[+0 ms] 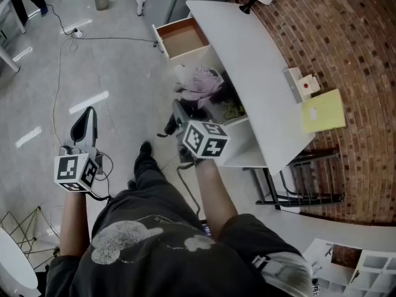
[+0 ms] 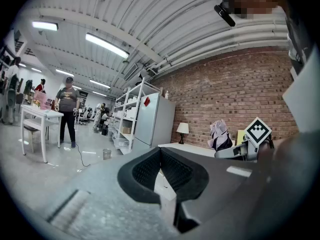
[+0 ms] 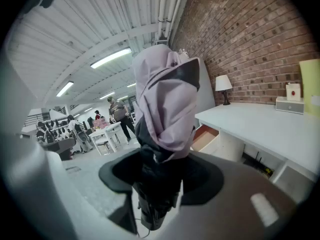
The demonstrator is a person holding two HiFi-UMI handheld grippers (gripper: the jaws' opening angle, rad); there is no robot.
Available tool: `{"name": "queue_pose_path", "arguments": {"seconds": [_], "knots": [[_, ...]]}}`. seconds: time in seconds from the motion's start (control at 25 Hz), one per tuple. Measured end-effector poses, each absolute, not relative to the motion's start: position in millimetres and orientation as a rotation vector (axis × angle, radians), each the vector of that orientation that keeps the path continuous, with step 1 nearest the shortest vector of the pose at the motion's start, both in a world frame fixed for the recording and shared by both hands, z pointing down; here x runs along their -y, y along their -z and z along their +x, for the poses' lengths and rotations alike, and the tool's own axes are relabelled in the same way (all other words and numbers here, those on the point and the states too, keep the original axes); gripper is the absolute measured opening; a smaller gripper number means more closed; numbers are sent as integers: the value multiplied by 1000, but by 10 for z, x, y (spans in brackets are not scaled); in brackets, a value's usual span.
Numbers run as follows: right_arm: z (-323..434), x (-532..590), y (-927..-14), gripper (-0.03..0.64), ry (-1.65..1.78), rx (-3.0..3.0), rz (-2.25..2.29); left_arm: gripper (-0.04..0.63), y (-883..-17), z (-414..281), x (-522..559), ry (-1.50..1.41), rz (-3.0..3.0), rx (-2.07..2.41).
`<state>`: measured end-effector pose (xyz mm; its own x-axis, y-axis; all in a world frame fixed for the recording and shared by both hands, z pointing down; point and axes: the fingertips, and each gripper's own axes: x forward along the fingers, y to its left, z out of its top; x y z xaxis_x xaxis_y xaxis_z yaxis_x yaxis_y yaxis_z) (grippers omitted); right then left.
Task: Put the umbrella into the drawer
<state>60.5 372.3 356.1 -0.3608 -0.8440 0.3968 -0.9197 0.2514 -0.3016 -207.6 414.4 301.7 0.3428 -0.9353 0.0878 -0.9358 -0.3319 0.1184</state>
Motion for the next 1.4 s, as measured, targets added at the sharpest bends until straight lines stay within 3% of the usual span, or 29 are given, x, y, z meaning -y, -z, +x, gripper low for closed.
{"name": "queue_pose_path", "arguments": {"seconds": [0.88, 1.4], "knots": [[557, -4149, -3627, 233, -734, 2382, 1581, 11, -3208, -2021, -4549, -65, 2390, 1715], [663, -3448, -3851, 234, -785, 2323, 1604, 11, -3299, -2048, -3830, -100, 2383, 1708]]}}
